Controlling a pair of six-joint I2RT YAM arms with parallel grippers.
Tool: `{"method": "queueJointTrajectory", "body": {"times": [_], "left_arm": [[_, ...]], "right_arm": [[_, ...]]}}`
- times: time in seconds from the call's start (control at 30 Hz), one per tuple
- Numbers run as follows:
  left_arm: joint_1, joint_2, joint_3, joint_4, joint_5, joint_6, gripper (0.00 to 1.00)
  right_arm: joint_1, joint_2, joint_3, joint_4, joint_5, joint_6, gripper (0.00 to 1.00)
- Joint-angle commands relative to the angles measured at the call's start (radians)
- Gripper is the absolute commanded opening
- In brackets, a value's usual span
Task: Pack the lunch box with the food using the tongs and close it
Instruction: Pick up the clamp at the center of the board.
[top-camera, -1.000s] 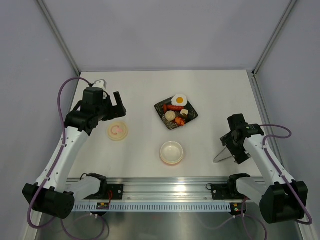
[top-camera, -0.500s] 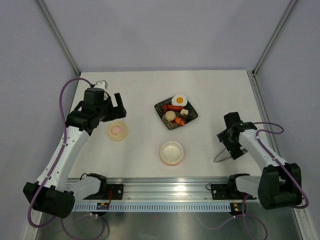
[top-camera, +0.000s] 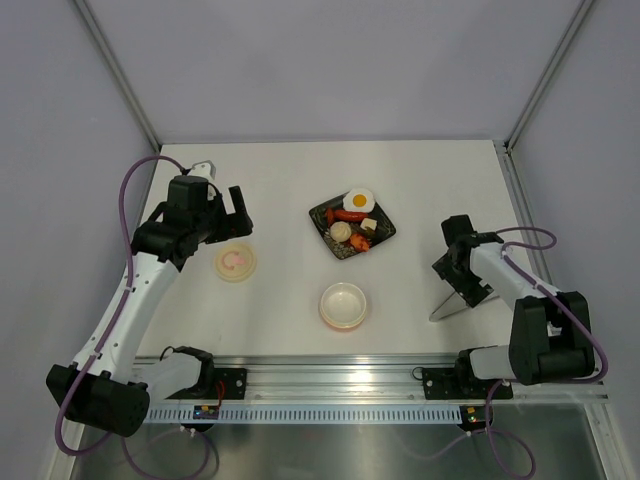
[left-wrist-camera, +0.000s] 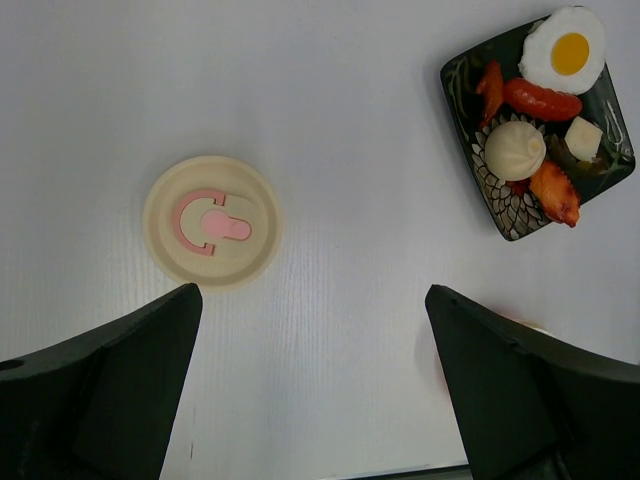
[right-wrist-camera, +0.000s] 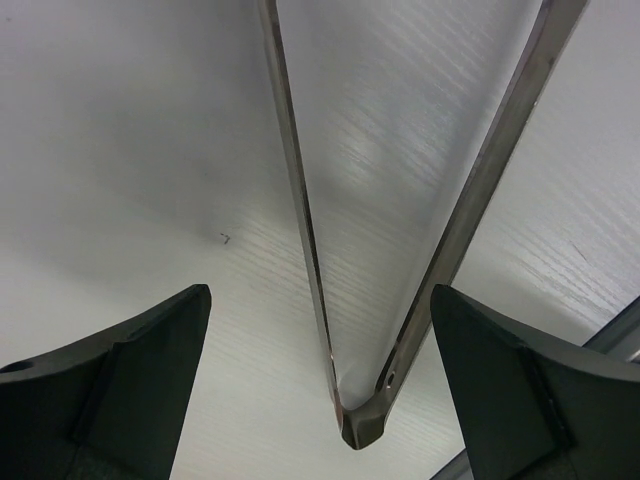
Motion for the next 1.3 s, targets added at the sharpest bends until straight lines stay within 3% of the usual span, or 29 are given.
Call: {"method": "queueJointTrajectory", "body": {"times": [0.0,0.23,0.53,0.83,1.03,1.27], "left_arm": [[-0.004,-0.015,-0.005,0.01,0.024,0.016,0.99],[-0.004,0.014,0.009,0.013,0.031,0.016,0.99],[-0.005,0.0,-0.003,0.006,0.029,0.011,0.99],[-0.004,-0.021,0.001,-0.011,0.023,-0.004,0.99],[-0.005,-0.014,-0.005,-0.013,0.018,-0.004,0.99],[-0.004,-0.001,-0.005,-0.007,0.02,-0.004,0.99]], "right_arm": [[0.002,-0.045,0.009,0.046,0.061,-0.034,0.99],[0.002,0.055,0.029,0.153,0.046,-0.138,0.98],[0.014,0.234,0.153,0.305,-0.184,-0.364,0.97],[0.163,0.4,0.373,0.278,-0.229,-0.493,0.97],[0.241,0.371,0.408,0.221,-0.151,-0.556,0.98],[0.238,0.147,0.284,0.183,-0.029,-0.374,0.99]]}}
